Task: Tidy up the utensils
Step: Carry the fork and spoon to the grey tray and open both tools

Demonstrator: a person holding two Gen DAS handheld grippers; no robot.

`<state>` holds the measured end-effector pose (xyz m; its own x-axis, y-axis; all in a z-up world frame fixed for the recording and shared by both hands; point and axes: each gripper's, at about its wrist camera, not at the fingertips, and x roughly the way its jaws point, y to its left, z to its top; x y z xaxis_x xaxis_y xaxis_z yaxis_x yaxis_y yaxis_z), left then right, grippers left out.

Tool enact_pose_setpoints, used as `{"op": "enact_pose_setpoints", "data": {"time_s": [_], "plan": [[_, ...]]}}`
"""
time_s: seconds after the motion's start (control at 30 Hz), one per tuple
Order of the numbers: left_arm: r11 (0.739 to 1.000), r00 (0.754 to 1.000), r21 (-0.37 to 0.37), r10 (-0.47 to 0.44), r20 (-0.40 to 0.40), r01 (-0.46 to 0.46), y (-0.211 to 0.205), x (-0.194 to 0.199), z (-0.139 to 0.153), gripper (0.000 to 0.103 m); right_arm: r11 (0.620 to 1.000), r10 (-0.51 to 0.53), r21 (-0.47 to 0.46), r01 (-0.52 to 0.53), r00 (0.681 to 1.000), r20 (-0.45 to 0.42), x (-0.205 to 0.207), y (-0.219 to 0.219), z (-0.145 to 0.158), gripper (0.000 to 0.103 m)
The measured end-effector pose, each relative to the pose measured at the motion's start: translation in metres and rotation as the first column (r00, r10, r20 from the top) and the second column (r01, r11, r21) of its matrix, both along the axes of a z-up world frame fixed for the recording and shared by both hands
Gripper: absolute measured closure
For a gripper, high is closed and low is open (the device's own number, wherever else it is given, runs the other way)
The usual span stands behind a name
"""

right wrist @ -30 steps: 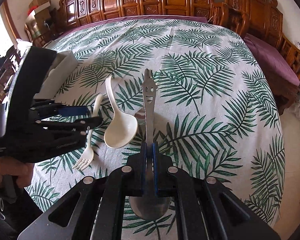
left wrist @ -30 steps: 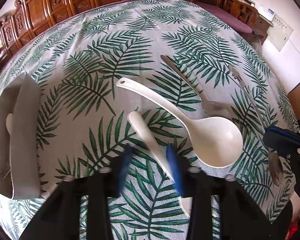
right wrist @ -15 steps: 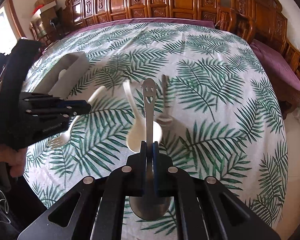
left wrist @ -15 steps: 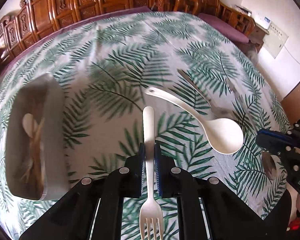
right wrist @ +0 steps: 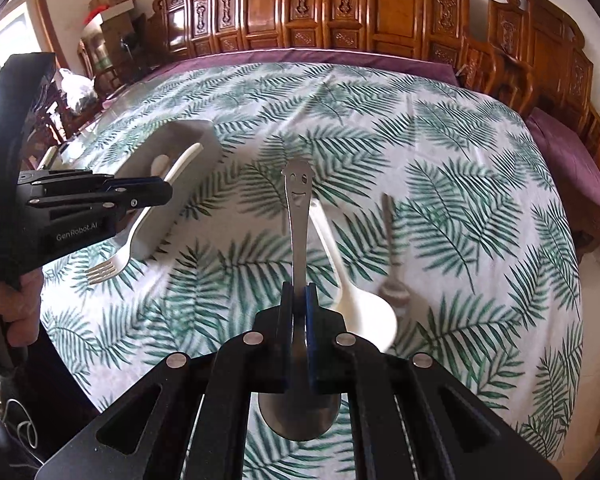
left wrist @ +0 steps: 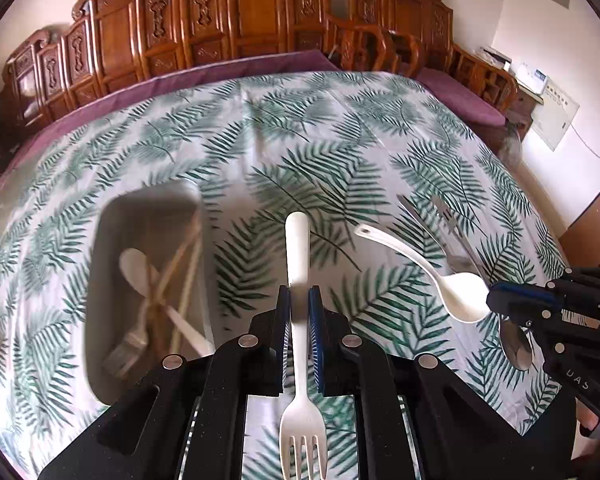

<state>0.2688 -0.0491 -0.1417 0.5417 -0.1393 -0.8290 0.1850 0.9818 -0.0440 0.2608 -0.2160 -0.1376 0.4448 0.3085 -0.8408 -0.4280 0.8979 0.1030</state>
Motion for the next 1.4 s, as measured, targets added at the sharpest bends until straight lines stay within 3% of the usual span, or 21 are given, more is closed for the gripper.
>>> {"op": "enact_pose_setpoints", "data": {"time_s": [0.33,0.57,0.87,1.0,1.4], "plan": [[0.999,0.998,0.001,0.05,0.024,-0.05,0.055,0.005,0.012,0.094,0.998,0.064,0.02,-0.064,0.998,0.008,0.011,0.054,0.012,0.096],[0.994,0.994,-0.014,0.104,0.011,-0.104,0.094,0.017,0.003,0.094,0.994,0.11,0.02,-0.11,0.994,0.01,0.017,0.091,0.018,0.096],[0.991,0.992,-0.033,0.129,-0.002,-0.129,0.115,0.026,-0.007,0.093,0.99,0.139,0.025,-0.139,0.99,0.007,0.026,0.123,0.023,0.096],[0.989,0.991,-0.049,0.137,0.011,-0.136,0.124,0.022,-0.003,0.077,0.988,0.152,0.021,-0.152,0.988,0.004,0.031,0.137,0.023,0.096],[0.986,0.984,-0.031,0.165,0.068,-0.163,0.161,-0.003,0.018,0.074,0.984,0.17,0.052,-0.169,0.985,-0.012,0.047,0.184,0.019,0.096]]}}
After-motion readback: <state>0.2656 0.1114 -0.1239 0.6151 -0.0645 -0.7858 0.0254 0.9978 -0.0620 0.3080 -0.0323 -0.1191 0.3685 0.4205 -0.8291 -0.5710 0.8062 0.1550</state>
